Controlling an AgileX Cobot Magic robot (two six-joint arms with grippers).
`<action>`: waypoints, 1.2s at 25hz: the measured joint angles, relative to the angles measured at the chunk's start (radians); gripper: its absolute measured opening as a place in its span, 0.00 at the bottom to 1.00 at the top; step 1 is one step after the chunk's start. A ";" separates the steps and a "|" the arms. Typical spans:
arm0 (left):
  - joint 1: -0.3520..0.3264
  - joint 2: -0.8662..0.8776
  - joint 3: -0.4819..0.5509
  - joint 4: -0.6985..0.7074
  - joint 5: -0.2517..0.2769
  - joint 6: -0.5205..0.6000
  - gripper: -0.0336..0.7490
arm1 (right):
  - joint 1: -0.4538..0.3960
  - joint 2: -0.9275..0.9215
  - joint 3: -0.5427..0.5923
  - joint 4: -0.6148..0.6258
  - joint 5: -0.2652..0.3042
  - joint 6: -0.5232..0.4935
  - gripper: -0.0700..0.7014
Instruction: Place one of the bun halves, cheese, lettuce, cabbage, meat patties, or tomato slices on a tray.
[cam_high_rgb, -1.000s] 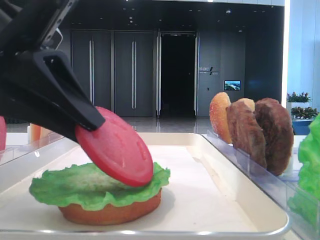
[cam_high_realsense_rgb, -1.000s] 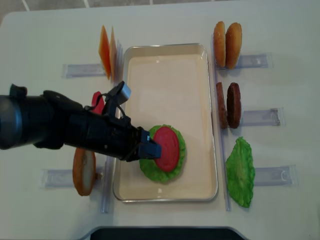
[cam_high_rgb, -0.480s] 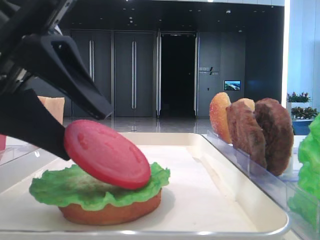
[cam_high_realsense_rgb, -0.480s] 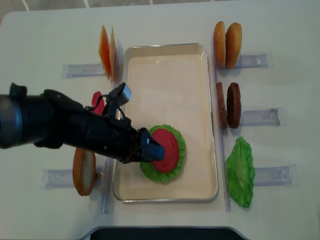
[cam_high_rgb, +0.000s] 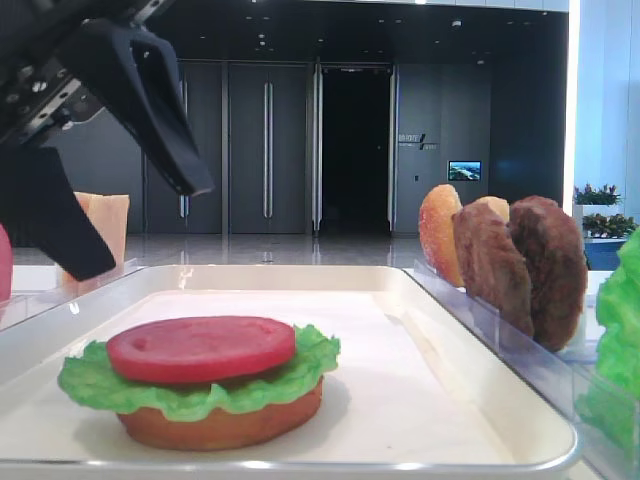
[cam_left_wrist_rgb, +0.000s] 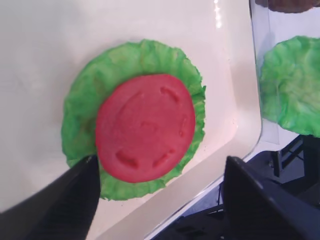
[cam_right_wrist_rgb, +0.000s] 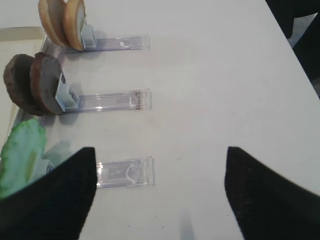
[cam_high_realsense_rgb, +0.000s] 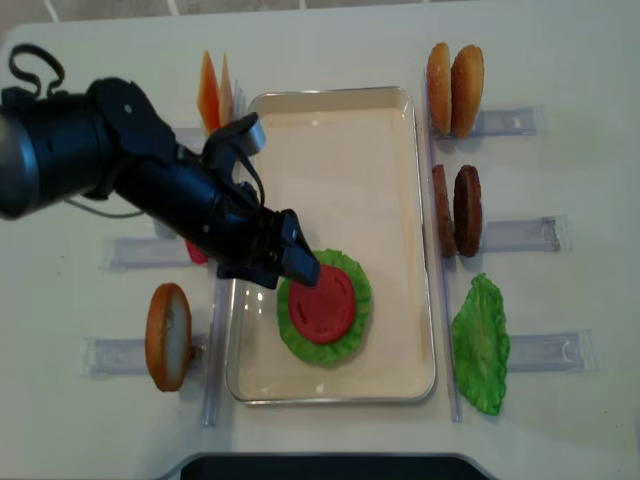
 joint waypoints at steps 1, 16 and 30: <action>0.000 0.000 -0.030 0.035 0.016 -0.036 0.79 | 0.000 0.000 0.000 0.000 0.000 0.000 0.78; 0.137 -0.083 -0.273 0.563 0.321 -0.395 0.79 | 0.000 0.000 0.000 0.000 0.000 0.000 0.78; 0.458 -0.220 -0.273 0.776 0.397 -0.401 0.78 | 0.000 0.000 0.000 0.000 0.000 0.000 0.78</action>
